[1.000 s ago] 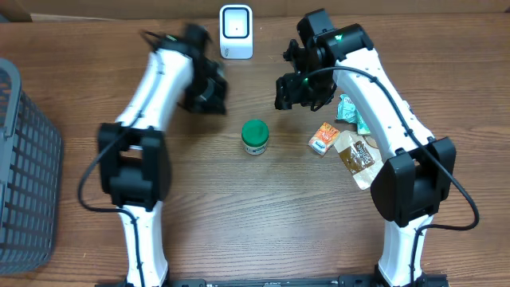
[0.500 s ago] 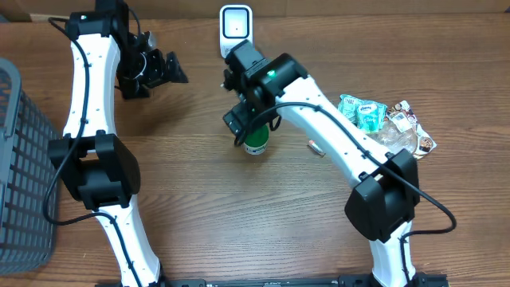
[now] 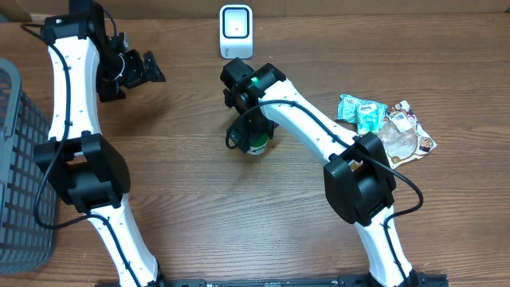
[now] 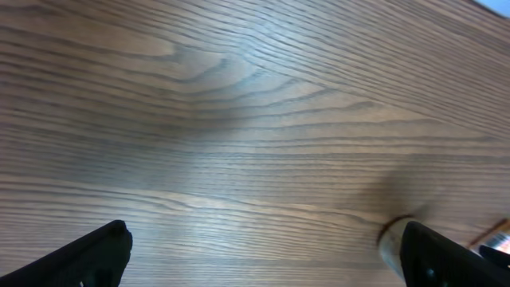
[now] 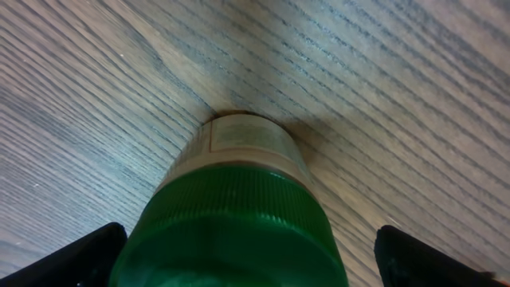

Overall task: Scan the item barcode
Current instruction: 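Retract the left arm and grasp the jar with the right gripper, then lift the green-lidded jar and hold it up to the scanner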

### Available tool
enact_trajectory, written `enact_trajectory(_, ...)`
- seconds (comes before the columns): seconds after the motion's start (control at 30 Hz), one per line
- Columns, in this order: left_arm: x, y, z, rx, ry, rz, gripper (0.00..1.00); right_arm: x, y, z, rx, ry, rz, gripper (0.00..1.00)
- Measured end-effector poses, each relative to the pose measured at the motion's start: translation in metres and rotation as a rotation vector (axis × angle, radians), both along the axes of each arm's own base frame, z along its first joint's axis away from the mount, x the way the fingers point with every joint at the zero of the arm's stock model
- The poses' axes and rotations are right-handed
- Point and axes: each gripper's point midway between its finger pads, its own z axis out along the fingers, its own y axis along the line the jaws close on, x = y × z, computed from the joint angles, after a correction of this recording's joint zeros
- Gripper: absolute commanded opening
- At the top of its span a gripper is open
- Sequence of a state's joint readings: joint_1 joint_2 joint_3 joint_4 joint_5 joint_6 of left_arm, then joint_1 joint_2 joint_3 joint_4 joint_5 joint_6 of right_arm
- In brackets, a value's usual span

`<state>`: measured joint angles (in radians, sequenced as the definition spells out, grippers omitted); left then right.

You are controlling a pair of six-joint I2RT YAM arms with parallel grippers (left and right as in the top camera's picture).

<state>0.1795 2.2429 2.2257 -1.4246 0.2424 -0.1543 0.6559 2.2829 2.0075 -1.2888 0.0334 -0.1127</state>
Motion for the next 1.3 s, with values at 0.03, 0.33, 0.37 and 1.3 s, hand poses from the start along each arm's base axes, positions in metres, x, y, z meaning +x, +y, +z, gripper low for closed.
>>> enact_trajectory(0.03, 0.0, 0.001, 0.0, 0.008, 0.001, 0.001, 1.0, 0.0, 0.0, -0.001, -0.001, 0.001, 0.002, 0.95)
enact_trajectory(0.33, -0.001, 0.006, -0.001, 0.037, 0.007, 0.005, 1.0, 0.0, -0.001, -0.001, -0.001, 0.002, 0.003, 0.8)
enact_trajectory(0.37, -0.001, 0.006, -0.001, 0.038, 0.007, 0.005, 1.0, 0.0, 0.0, -0.001, 0.001, 0.002, 0.003, 0.76)
enact_trajectory(1.3, -0.001, 0.007, -0.002, 0.041, 0.007, 0.005, 1.0, 0.002, 0.013, 0.107, 0.572, 0.152, -0.106, 0.54)
